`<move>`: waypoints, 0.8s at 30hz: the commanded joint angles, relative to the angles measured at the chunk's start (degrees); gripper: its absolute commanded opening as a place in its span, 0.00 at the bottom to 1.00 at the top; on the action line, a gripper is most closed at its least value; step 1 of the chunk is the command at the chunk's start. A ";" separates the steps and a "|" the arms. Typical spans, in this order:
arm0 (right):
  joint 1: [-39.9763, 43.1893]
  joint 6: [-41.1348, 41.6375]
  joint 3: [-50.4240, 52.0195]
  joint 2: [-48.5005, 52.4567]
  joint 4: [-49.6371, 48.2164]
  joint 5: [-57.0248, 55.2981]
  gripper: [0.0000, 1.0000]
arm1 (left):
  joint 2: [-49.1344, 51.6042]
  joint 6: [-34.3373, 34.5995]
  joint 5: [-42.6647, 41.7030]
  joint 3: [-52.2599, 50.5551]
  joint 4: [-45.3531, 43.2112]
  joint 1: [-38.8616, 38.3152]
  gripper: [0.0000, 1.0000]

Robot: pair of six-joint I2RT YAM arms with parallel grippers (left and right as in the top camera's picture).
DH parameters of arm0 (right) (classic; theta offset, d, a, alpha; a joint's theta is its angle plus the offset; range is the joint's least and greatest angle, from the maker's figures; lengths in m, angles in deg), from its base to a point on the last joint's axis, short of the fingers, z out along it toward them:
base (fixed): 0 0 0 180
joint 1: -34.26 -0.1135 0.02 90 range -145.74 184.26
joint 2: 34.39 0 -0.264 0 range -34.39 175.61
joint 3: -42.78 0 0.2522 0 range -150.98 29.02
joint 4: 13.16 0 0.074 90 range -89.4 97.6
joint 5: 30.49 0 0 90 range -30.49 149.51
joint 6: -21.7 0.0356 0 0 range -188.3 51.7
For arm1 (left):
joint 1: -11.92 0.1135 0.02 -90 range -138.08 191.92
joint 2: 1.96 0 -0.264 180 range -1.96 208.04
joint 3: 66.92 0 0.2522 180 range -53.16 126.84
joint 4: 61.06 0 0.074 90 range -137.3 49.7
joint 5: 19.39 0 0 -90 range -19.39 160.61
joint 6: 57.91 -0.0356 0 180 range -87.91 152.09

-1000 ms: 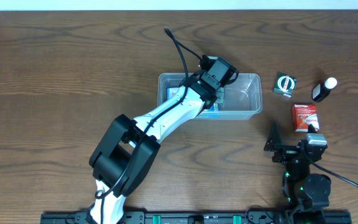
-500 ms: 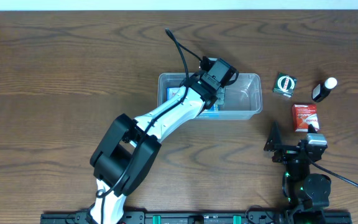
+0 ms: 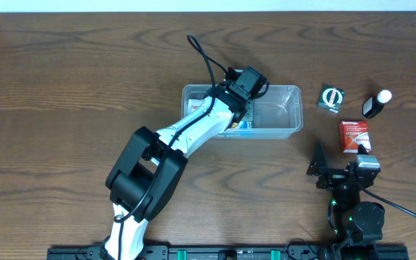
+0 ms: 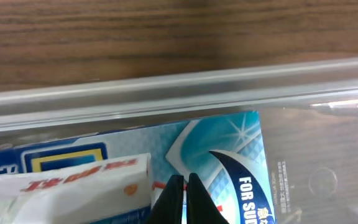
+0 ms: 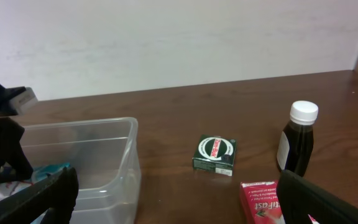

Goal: Pack container

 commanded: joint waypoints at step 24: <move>0.70 -0.61 0.09 -0.35 0.22 0.20 0.99 | -20.83 -5.05 1.07 3.37 6.16 13.00 0.64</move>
